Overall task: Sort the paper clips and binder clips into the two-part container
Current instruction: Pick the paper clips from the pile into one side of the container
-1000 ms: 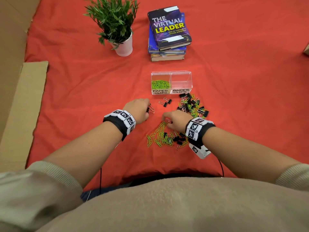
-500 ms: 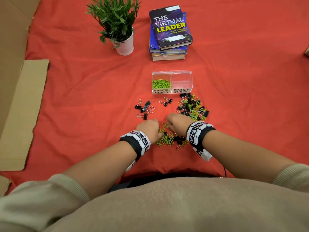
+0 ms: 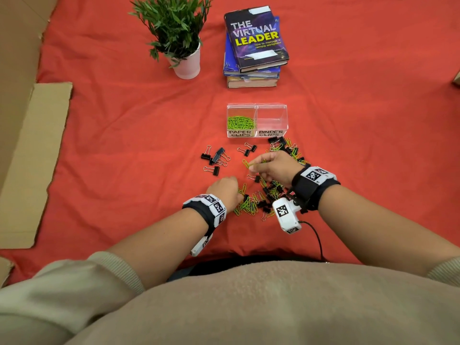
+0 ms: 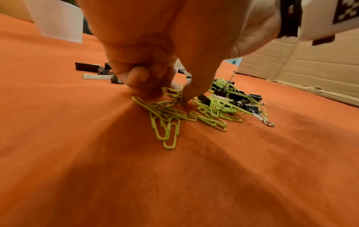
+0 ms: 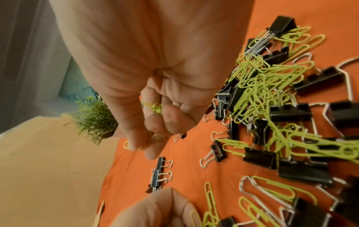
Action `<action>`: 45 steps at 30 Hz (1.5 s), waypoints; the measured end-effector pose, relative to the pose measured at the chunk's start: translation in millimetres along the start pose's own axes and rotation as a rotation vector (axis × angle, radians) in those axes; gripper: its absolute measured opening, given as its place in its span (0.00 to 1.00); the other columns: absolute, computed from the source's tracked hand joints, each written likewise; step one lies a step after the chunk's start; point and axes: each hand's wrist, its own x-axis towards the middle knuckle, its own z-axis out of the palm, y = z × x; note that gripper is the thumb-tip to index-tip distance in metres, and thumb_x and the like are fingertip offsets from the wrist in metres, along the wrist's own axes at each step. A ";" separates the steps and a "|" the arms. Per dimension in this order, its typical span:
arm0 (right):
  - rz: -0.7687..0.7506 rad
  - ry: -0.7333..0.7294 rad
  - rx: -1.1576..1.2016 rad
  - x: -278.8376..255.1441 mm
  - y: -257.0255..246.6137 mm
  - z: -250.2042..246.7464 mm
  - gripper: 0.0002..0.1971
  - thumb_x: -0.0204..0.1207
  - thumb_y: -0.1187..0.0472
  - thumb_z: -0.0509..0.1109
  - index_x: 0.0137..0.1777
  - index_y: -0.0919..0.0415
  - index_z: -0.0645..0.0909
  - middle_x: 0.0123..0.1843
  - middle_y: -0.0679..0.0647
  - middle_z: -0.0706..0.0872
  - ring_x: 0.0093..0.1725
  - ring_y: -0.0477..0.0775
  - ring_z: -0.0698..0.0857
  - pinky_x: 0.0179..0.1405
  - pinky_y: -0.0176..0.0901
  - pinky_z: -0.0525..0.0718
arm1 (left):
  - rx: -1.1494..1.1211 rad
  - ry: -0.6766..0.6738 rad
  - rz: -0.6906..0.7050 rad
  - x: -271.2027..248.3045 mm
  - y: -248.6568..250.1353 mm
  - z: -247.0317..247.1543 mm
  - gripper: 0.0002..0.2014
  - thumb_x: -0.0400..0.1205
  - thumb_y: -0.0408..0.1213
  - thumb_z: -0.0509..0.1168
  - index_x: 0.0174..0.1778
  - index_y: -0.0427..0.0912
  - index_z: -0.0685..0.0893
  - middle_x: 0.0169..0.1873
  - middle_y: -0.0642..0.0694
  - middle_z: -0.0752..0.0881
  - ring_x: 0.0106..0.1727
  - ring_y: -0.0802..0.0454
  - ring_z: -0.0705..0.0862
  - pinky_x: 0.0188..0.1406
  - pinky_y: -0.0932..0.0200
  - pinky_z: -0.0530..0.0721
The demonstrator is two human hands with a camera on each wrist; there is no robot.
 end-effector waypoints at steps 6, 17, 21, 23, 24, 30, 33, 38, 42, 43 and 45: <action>0.091 -0.040 0.228 1.6 -3.6 3.0 0.12 0.73 0.75 0.55 0.34 0.60 0.74 0.26 0.57 0.79 0.22 0.51 0.70 0.18 0.33 0.65 | -0.240 0.040 0.047 1.6 -7.3 -8.1 0.06 0.79 0.37 0.63 0.47 0.38 0.77 0.48 0.40 0.80 0.48 0.41 0.80 0.50 0.49 0.79; 0.167 -0.184 0.085 4.8 -5.2 24.0 0.10 0.78 0.71 0.60 0.39 0.69 0.80 0.29 0.60 0.81 0.21 0.52 0.79 0.17 0.37 0.73 | -0.878 0.125 -0.132 15.0 -31.1 -36.4 0.10 0.84 0.33 0.54 0.42 0.49 0.78 0.29 0.51 0.76 0.27 0.55 0.72 0.28 0.61 0.71; 0.193 -0.183 -0.120 5.4 -0.7 25.1 0.07 0.75 0.68 0.64 0.40 0.67 0.83 0.30 0.59 0.82 0.25 0.54 0.80 0.22 0.38 0.76 | -0.892 0.059 -0.186 13.6 -37.2 -36.8 0.17 0.83 0.32 0.48 0.40 0.48 0.81 0.26 0.49 0.73 0.24 0.52 0.71 0.27 0.60 0.70; 0.148 -0.188 -0.385 4.9 2.5 27.3 0.06 0.73 0.60 0.71 0.38 0.61 0.82 0.30 0.56 0.82 0.26 0.51 0.78 0.25 0.39 0.76 | -0.904 0.013 -0.203 13.4 -38.1 -33.9 0.18 0.82 0.30 0.47 0.35 0.47 0.80 0.25 0.47 0.74 0.24 0.50 0.73 0.28 0.59 0.73; 0.112 -0.196 -0.539 4.9 4.8 29.0 0.07 0.71 0.56 0.74 0.38 0.59 0.82 0.30 0.53 0.82 0.27 0.49 0.77 0.26 0.38 0.76 | -0.902 -0.009 -0.210 13.0 -37.3 -32.7 0.18 0.81 0.29 0.47 0.34 0.45 0.80 0.24 0.45 0.75 0.23 0.49 0.73 0.27 0.60 0.73; -0.115 -0.286 -1.073 1.3 19.6 41.4 0.14 0.66 0.53 0.79 0.45 0.57 0.81 0.34 0.45 0.79 0.34 0.47 0.77 0.27 0.37 0.69 | -0.713 -0.005 -0.133 8.2 -35.6 -24.1 0.14 0.82 0.32 0.54 0.32 0.45 0.78 0.24 0.48 0.77 0.26 0.49 0.75 0.31 0.59 0.73; -0.112 -0.209 -1.085 7.6 22.5 31.5 0.11 0.68 0.53 0.77 0.45 0.53 0.78 0.38 0.45 0.80 0.39 0.50 0.79 0.36 0.42 0.77 | -0.518 -0.060 -0.029 4.3 -37.8 -18.2 0.08 0.83 0.31 0.57 0.47 0.41 0.81 0.33 0.48 0.80 0.35 0.47 0.78 0.37 0.60 0.73; -0.152 -0.091 -1.015 10.5 19.2 18.7 0.09 0.71 0.54 0.74 0.43 0.51 0.75 0.34 0.41 0.78 0.39 0.52 0.82 0.38 0.40 0.75 | -0.349 -0.087 0.102 -3.3 -38.8 -16.1 0.12 0.83 0.26 0.55 0.58 0.38 0.79 0.44 0.47 0.78 0.43 0.51 0.77 0.41 0.64 0.70; -0.173 -0.122 -1.121 1.0 18.8 39.0 0.15 0.70 0.43 0.73 0.46 0.53 0.78 0.41 0.49 0.85 0.43 0.55 0.84 0.39 0.45 0.80 | -0.374 -0.104 0.085 -3.3 -39.4 -16.5 0.20 0.75 0.19 0.52 0.58 0.37 0.80 0.47 0.46 0.78 0.47 0.51 0.77 0.45 0.62 0.74; -0.189 -0.133 -1.171 -1.4 20.0 45.7 0.17 0.69 0.40 0.72 0.46 0.53 0.78 0.44 0.51 0.86 0.46 0.56 0.84 0.39 0.45 0.79 | -0.387 -0.099 0.081 -3.7 -39.3 -17.0 0.21 0.75 0.18 0.52 0.58 0.37 0.80 0.46 0.46 0.78 0.47 0.51 0.77 0.44 0.62 0.74; -0.227 -0.153 -1.284 -5.0 22.9 57.5 0.22 0.68 0.36 0.70 0.47 0.55 0.80 0.48 0.53 0.87 0.50 0.57 0.85 0.39 0.44 0.77 | -0.404 -0.082 0.085 -4.2 -40.3 -17.5 0.21 0.75 0.18 0.52 0.59 0.36 0.80 0.46 0.46 0.79 0.46 0.51 0.77 0.40 0.64 0.73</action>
